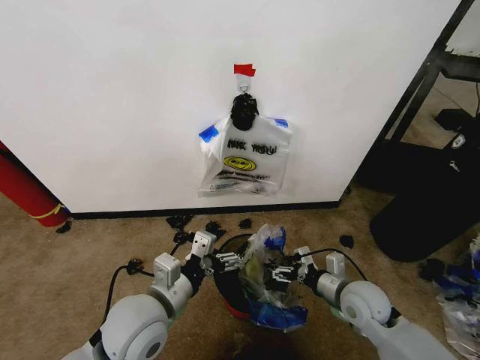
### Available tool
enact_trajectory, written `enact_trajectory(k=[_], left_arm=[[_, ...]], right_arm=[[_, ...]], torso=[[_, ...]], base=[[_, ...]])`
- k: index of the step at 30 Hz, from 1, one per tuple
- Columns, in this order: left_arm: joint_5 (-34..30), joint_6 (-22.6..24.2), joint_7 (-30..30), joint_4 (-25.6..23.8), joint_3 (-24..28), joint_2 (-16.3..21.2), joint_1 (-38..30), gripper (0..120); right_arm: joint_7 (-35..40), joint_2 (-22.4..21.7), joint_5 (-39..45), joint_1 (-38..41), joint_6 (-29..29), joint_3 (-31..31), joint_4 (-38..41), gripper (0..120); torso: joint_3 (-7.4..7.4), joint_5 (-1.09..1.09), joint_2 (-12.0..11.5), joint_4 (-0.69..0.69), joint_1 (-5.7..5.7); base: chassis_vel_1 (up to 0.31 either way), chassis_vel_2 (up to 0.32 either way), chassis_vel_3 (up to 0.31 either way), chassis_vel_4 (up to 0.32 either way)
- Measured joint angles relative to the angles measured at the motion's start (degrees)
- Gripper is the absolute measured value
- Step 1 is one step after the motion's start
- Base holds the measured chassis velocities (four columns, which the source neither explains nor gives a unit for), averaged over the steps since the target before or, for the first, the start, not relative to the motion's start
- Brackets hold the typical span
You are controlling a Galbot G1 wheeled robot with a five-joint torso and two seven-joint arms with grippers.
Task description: Pick up the garbage bag from the wall and place it over the trash bin.
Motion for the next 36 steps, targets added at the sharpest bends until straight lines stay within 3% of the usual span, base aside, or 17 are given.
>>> enact_trajectory(k=[11, 25, 28, 33, 36], left_arm=[[0.1, 0.0, -0.3, -0.2, -0.1, -0.3, 0.2, 100], [0.3, 0.0, -1.2, -1.7, -0.9, -0.3, 1.2, 100], [0.4, 0.0, -1.2, -2.1, -1.0, -0.3, 1.5, 100], [1.1, -0.1, -1.2, -2.8, -1.2, -0.4, 2.2, 100], [2.3, -1.2, -0.9, -3.8, -1.6, -0.2, 2.9, 100]], right_arm=[[0.1, 0.0, 0.5, -1.9, -1.0, 1.4, 1.8, 66], [7.2, -0.6, 2.5, -7.4, -1.4, 3.9, 8.9, 10], [7.2, -0.4, 2.1, -8.5, 0.1, 4.2, 9.0, 2], [7.1, -0.1, 1.0, -10.2, 4.0, 4.2, 8.6, 1], [7.3, 0.6, 1.1, -11.0, 11.1, 3.9, 8.7, 1]], torso=[[0.01, 0.03, 0.0, 0.03, 0.0], [0.01, 0.03, 0.0, 0.02, 0.0], [0.01, 0.03, 0.0, 0.02, 0.0], [0.01, 0.02, 0.0, 0.02, 0.0], [0.01, 0.03, 0.0, 0.02, 0.0]], base=[[0.0, 0.0, 0.0, 0.0], [0.0, 0.0, 0.0, 0.0], [0.0, 0.0, 0.0, 0.0], [0.0, 0.0, 0.0, 0.0], [0.0, 0.0, 0.0, 0.0]])
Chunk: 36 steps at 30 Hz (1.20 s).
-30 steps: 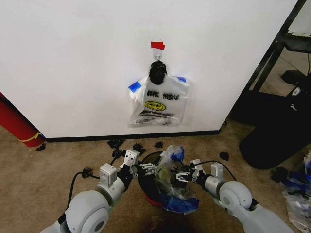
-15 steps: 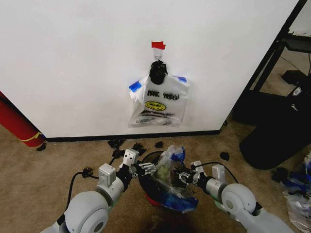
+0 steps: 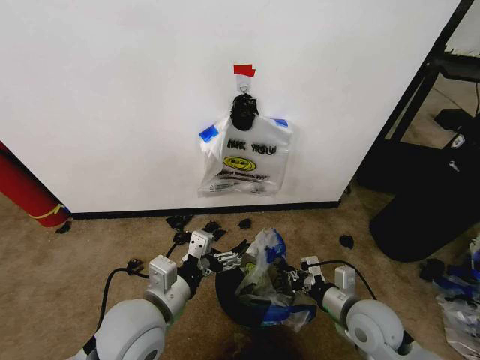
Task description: Pick up the garbage bag from the wall and place it over the trash bin.
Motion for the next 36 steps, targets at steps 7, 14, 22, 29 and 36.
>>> enact_trajectory(k=[7, 14, 22, 29, 36], left_arm=[[14.7, -13.1, 8.2, -0.2, -0.6, -0.4, 2.6, 100], [34.6, -24.6, 16.4, 3.6, -0.4, -4.1, 3.6, 100], [49.6, -29.7, 18.6, 8.5, -0.2, -7.0, 3.7, 94], [57.0, -29.2, 17.0, 10.7, 0.4, -8.9, 2.7, 73], [60.0, -26.5, 14.4, 11.6, 1.0, -9.1, 1.5, 46]], right_arm=[[1.1, 2.9, -1.2, -1.8, 17.4, -0.7, 3.1, 1], [1.2, 4.6, -5.2, -4.6, 24.9, -1.9, 4.8, 1], [3.4, 6.0, -10.9, -4.7, 27.3, -4.2, 5.3, 1], [6.0, 6.5, -13.2, -4.4, 27.5, -6.1, 6.1, 1], [6.2, 6.1, -13.4, -4.3, 27.2, -6.6, 7.3, 1]], torso=[[0.0, 0.0, 0.0, 0.01, 0.0], [-0.01, 0.0, 0.0, -0.01, 0.0], [0.0, 0.0, 0.0, 0.0, 0.0], [0.0, 0.0, 0.0, 0.0, 0.0], [0.0, -0.01, 0.0, 0.0, 0.0]], base=[[0.0, 0.0, 0.0, 0.0], [0.0, 0.0, 0.0, 0.0], [0.0, 0.0, 0.0, 0.0], [0.0, 0.0, 0.0, 0.0], [0.0, 0.0, 0.0, 0.0]])
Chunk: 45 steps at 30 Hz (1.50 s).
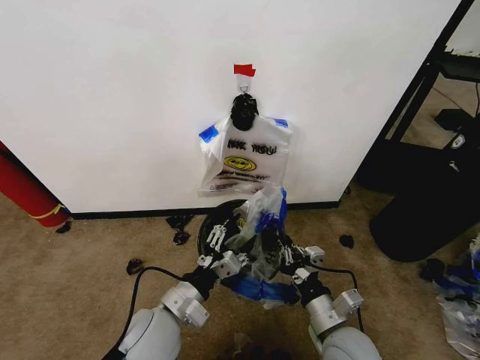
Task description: Pick up the garbage bag from the wall and place it over the trash bin.
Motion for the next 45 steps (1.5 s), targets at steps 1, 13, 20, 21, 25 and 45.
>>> enact_trajectory(k=[1, 13, 20, 21, 25, 45], left_arm=[[0.1, 0.4, -0.9, 0.0, 0.1, 0.0, 0.0, 43], [-1.7, 1.8, -5.6, -2.1, -0.1, 0.4, 1.0, 1], [-4.5, 1.5, -5.1, -1.6, -0.8, 0.7, 0.4, 0], [-5.4, 1.7, -5.1, -1.5, -1.0, 0.6, 0.3, 0], [-8.7, 3.3, -5.8, -1.4, -1.8, 0.8, 0.2, 0], [-22.1, 12.0, -6.2, 2.1, -7.5, 5.8, 0.1, 0]], right_arm=[[0.0, -0.1, 0.0, 0.0, -0.1, 0.0, 0.1, 1], [0.1, -0.1, -1.0, -0.2, -1.4, -0.5, -0.2, 1], [-0.2, -0.4, -1.2, -0.4, -1.8, -0.1, 0.0, 1], [-0.4, -0.5, -1.2, -0.6, -1.8, 0.1, 0.0, 1], [-1.1, -1.2, -1.0, -1.3, -1.7, 1.0, 0.0, 1], [-22.7, -9.0, 15.5, -1.6, -0.1, 9.7, -3.8, 1]], torso=[[0.0, 0.0, 0.0, 0.0, 0.0], [0.0, 0.0, 0.0, 0.0, 0.0], [0.0, 0.0, 0.0, 0.0, 0.0], [0.0, 0.0, 0.0, 0.0, 0.0], [0.0, 0.0, 0.0, 0.0, 0.0], [0.0, 0.0, 0.0, 0.01, 0.0]], base=[[0.0, 0.0, 0.0, 0.0], [0.0, 0.0, 0.0, 0.0], [0.0, 0.0, 0.0, 0.0], [0.0, 0.0, 0.0, 0.0], [0.0, 0.0, 0.0, 0.0], [0.0, 0.0, 0.0, 0.0]])
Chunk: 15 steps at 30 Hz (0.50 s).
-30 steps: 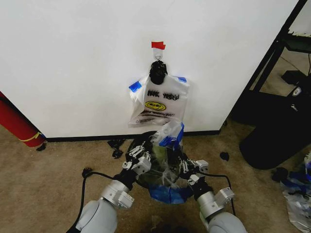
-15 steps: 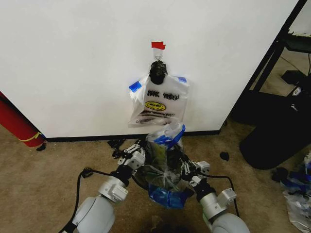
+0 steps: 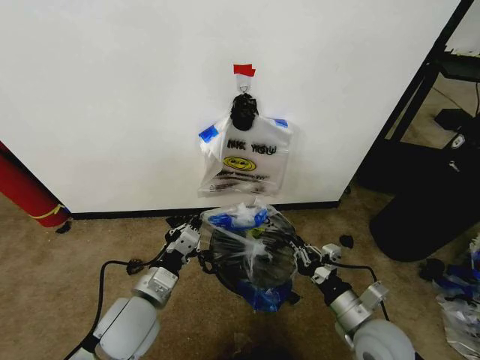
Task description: Pick up the garbage bag from the wall and place it over the trash bin.
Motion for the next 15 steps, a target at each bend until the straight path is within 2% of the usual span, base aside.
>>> enact_trajectory(k=[1, 5, 7, 9, 15], left_arm=[[0.0, 0.0, 0.0, 0.0, 0.0, 0.0, 0.0, 0], [-0.9, -0.5, 1.5, 1.7, -0.6, 0.7, -0.3, 0], [-0.9, -1.5, 2.4, 2.4, -0.8, 0.8, 0.0, 0], [-0.9, -2.3, 3.0, 2.7, -0.9, 0.8, 0.3, 0], [-1.8, -7.2, 6.3, 3.2, -1.6, 0.3, 1.2, 0]], right_arm=[[0.0, 0.0, 0.0, 0.0, 0.0, 0.0, 0.0, 1], [-8.5, 0.1, 1.3, 0.5, 1.5, 0.3, -2.1, 1], [-9.5, 0.7, 2.4, 1.1, 2.3, 0.0, -2.4, 1], [-9.3, 1.1, 2.9, 1.5, 2.6, -0.3, -2.6, 1], [-1.3, 3.8, 3.9, 3.3, 4.6, -2.3, -3.5, 1]], torso=[[0.0, 0.0, 0.0, 0.0, 0.0], [0.0, 0.0, 0.0, -0.01, 0.0], [0.0, 0.0, 0.0, -0.01, 0.0], [0.0, 0.0, 0.0, -0.01, 0.0], [0.0, 0.0, 0.0, -0.01, 0.0]], base=[[0.0, 0.0, 0.0, 0.0], [0.0, 0.0, 0.0, 0.0], [0.0, 0.0, 0.0, 0.0], [0.0, 0.0, 0.0, 0.0], [0.0, 0.0, 0.0, 0.0]])
